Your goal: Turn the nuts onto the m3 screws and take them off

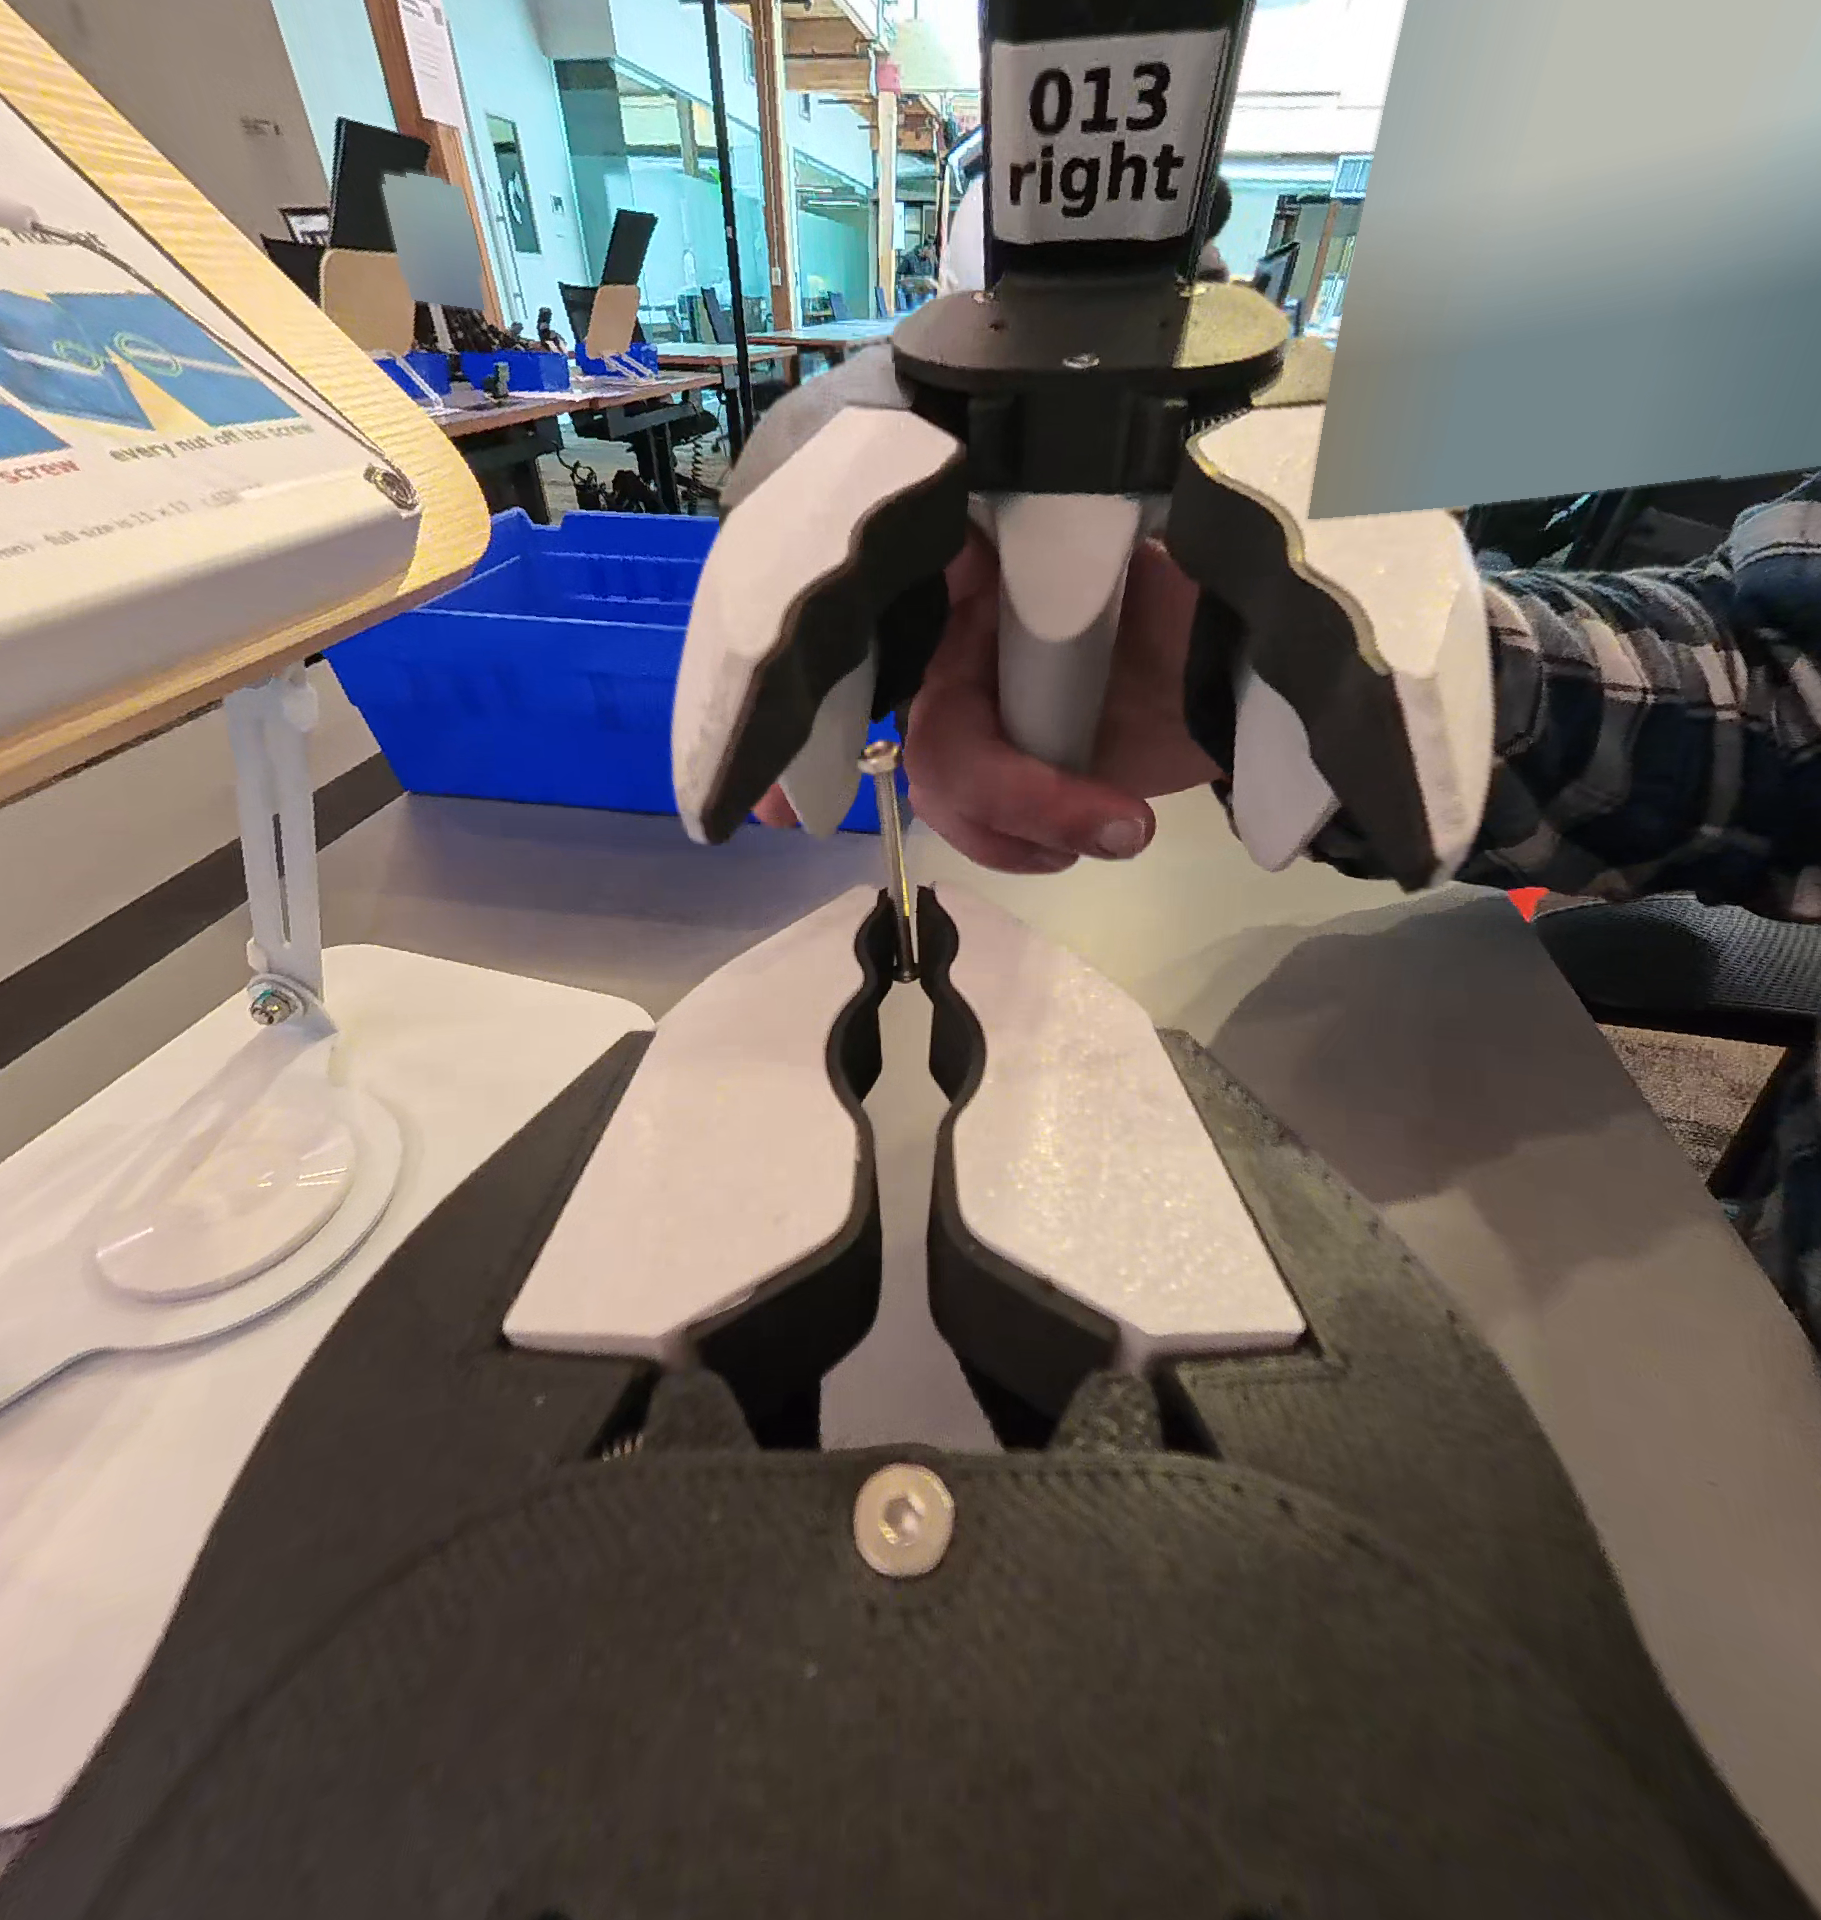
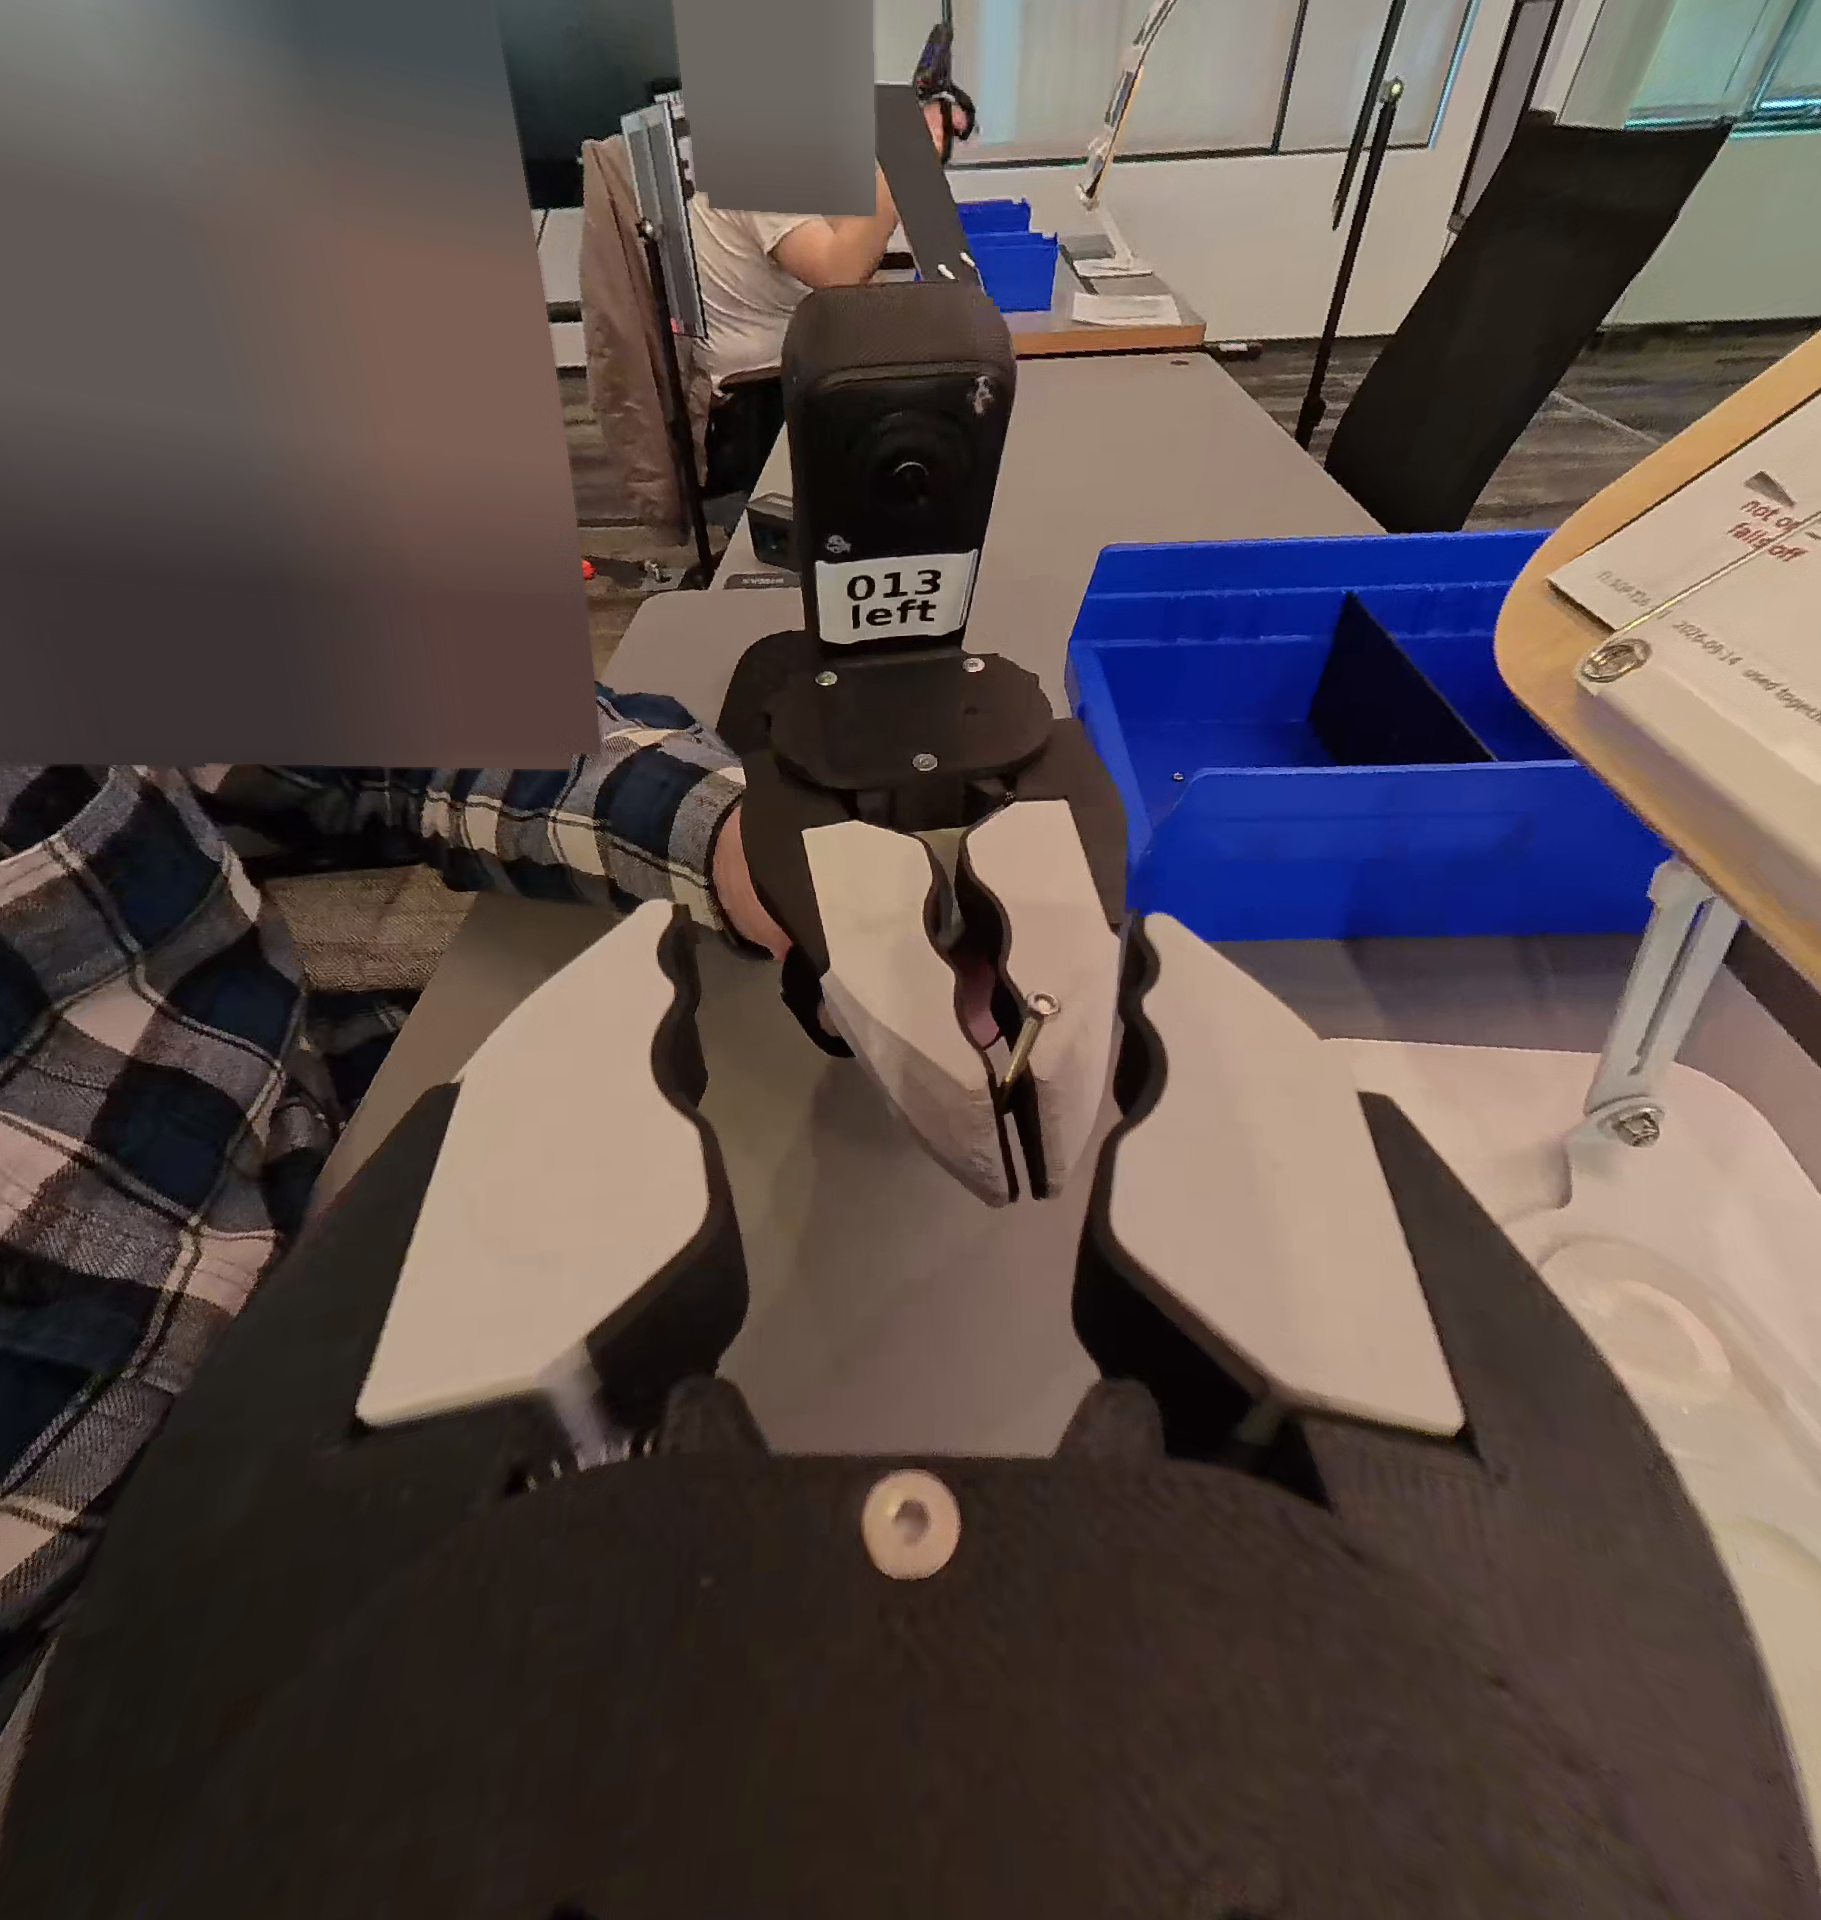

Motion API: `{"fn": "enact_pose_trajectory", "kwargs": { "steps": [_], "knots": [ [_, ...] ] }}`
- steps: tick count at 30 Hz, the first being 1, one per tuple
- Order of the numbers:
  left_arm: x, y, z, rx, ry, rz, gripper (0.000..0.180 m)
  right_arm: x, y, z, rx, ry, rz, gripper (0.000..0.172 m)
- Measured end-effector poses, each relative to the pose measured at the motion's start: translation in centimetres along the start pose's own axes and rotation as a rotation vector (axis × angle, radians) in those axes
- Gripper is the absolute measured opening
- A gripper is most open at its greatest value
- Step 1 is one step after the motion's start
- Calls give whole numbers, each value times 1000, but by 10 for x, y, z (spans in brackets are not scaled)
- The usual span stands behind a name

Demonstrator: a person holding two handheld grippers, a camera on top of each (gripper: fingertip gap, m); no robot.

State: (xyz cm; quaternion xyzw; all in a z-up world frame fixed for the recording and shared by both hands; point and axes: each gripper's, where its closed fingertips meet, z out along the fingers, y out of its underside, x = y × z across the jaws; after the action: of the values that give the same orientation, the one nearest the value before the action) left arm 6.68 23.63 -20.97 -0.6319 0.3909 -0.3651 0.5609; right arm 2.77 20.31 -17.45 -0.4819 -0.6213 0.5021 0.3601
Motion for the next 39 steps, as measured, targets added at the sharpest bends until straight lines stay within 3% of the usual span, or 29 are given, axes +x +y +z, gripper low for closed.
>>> {"fn": "enact_pose_trajectory", "kwargs": {
  "steps": [1,29,39],
  "knots": [
    [0,1,0,-1,-1,0,4,0,1,0,2,-3,3,78],
    [-3,3,-1,2,-4,-17,4,-4,11,-9,32,4,8,71],
    [-1,4,0,-5,6,-18,3,-1,10,-6,27,25,-22,76]
  ]
}}
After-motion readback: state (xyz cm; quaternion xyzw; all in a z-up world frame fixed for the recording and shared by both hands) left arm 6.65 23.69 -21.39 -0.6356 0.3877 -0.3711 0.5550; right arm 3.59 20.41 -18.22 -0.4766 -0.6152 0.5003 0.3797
